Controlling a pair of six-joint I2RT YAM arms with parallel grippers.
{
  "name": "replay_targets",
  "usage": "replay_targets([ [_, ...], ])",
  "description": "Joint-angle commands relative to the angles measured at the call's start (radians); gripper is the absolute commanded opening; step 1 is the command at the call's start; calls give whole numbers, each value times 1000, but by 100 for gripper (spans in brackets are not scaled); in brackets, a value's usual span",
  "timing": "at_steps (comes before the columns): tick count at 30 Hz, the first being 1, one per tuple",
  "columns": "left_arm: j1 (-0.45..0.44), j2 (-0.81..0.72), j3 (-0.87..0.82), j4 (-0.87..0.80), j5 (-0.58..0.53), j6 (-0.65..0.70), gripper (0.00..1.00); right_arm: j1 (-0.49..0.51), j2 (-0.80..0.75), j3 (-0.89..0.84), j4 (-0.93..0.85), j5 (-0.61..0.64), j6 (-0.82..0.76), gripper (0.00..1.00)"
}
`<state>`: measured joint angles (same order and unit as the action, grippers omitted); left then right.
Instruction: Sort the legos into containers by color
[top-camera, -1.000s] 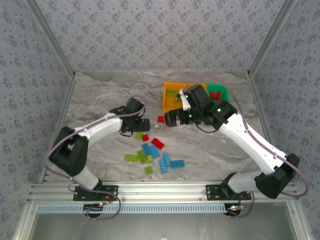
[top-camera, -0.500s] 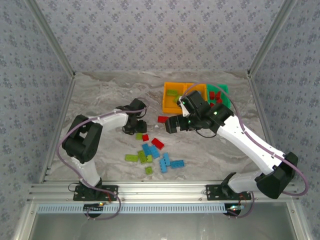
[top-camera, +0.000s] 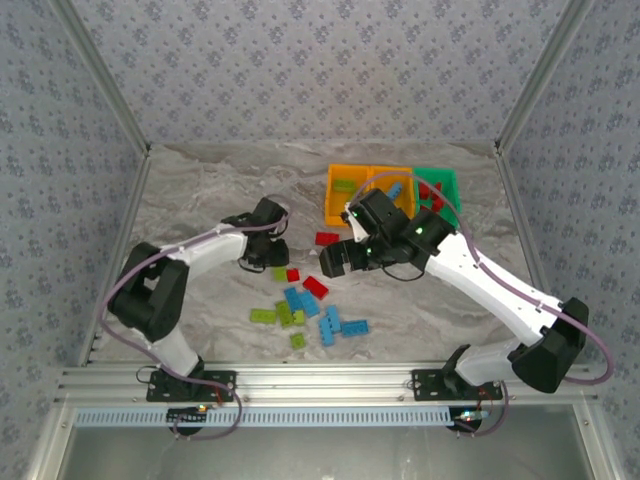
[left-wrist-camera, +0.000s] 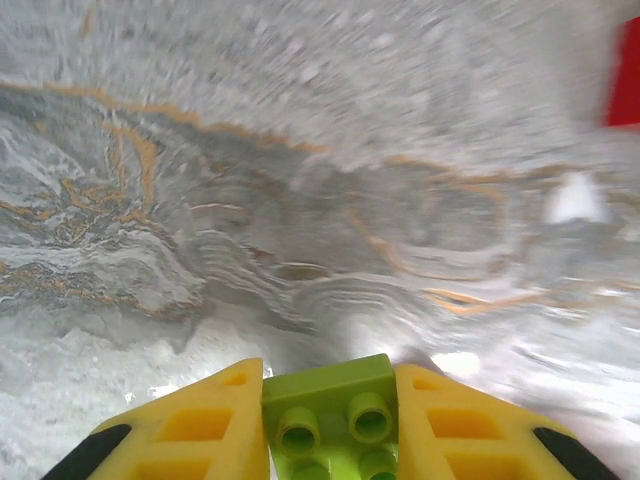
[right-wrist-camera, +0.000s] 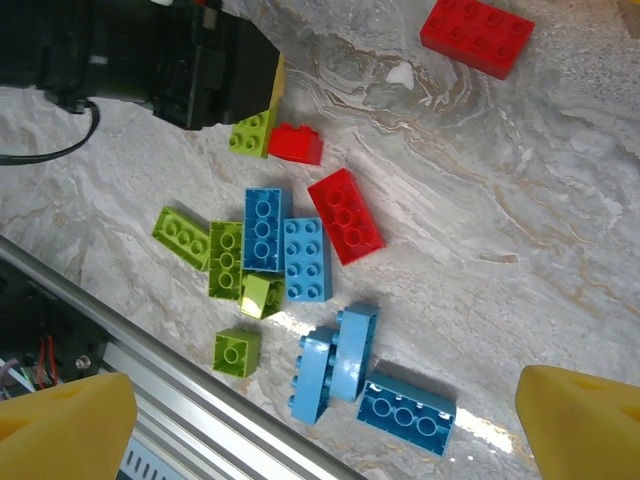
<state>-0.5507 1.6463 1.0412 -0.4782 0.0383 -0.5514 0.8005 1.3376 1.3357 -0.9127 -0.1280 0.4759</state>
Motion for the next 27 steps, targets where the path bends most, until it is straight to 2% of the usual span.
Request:
replay_targets([
  [1, -16, -101, 87, -20, 33, -8, 26, 1, -39, 11, 2, 36, 35, 100],
  [3, -46, -108, 155, -16, 18, 11, 26, -1, -62, 10, -6, 76, 46, 100],
  [6, -106, -42, 309, 8, -38, 65, 26, -5, -100, -7, -5, 124, 69, 100],
  [12, -155, 298, 710, 80, -123, 164, 26, -8, -180, -72, 5, 174, 130, 100],
  [15, -152, 496, 942, 35, -176, 202, 26, -4, -237, -105, -10, 190, 145, 100],
  [18, -143, 624, 1126, -21, -182, 223, 33, -4, -298, -131, -45, 215, 176, 100],
  [20, -135, 653, 1178, -23, -184, 228, 45, -6, -341, -151, -66, 233, 186, 100],
  [24, -127, 607, 1162, -28, -168, 227, 48, -15, -389, -208, -75, 247, 200, 100],
  [27, -132, 458, 991, 49, -157, 234, 48, -20, -378, -236, -73, 275, 193, 100],
])
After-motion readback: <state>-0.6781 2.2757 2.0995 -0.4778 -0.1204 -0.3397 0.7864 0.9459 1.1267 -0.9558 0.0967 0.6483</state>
